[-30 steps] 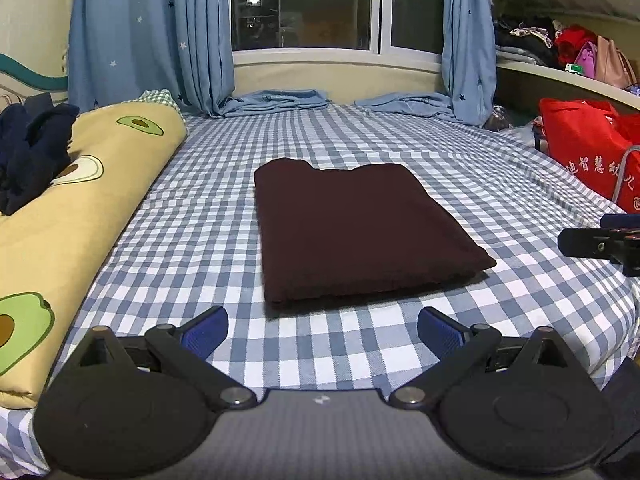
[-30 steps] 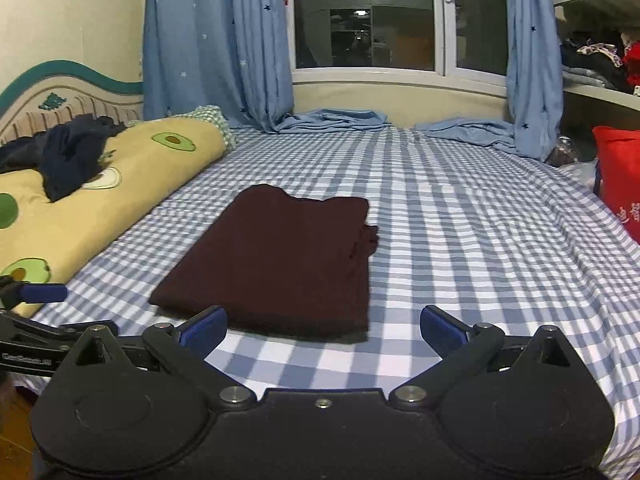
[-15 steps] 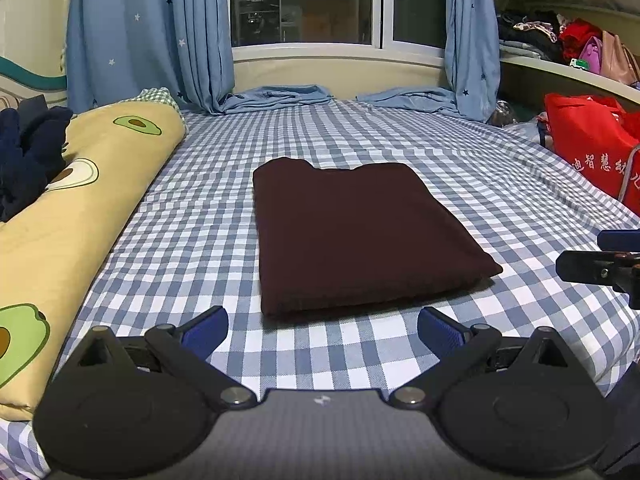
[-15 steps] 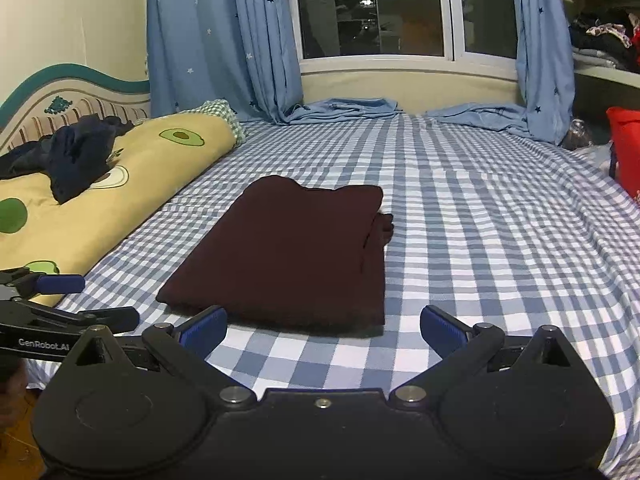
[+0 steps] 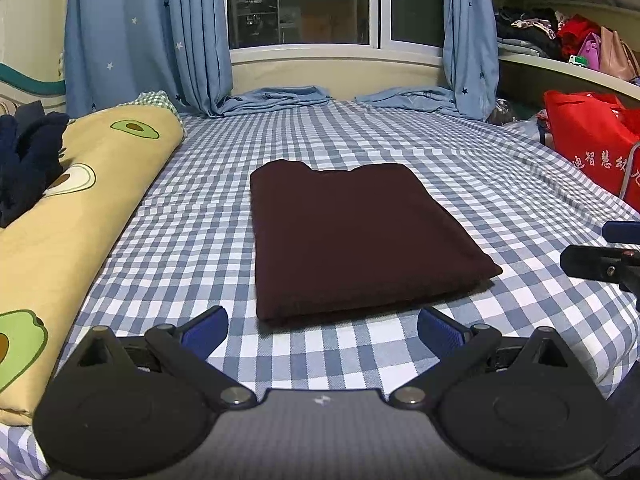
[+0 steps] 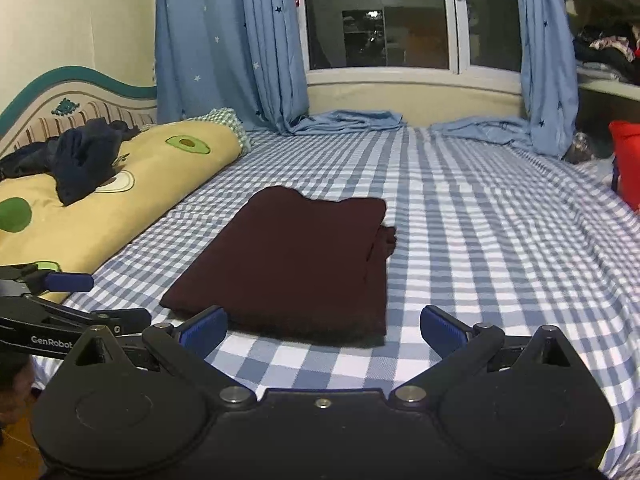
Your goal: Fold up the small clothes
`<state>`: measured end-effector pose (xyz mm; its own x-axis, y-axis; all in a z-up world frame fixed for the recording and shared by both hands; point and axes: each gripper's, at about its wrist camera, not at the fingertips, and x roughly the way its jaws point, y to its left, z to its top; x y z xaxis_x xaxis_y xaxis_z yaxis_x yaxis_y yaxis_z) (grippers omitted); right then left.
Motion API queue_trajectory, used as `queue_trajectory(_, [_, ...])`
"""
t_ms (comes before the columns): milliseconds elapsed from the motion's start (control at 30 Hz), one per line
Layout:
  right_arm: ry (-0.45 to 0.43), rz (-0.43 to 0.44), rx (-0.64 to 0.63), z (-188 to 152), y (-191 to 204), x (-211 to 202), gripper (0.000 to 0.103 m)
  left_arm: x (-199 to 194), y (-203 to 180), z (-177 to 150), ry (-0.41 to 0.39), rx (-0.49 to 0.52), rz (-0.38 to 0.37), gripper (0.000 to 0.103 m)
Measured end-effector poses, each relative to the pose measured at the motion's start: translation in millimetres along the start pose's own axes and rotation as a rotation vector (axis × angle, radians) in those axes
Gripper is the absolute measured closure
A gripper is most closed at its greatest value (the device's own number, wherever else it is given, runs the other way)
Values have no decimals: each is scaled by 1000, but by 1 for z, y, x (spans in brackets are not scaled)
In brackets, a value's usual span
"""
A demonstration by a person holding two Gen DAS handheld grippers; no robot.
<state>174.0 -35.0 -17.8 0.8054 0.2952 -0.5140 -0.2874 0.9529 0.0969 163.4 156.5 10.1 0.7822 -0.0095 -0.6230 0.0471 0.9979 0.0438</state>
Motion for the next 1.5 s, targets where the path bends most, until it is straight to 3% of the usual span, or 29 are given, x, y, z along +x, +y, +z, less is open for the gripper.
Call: queue_trajectory(1500, [2,9,41,-3,-5,7,1,8,-2,2,23,-5,5,1])
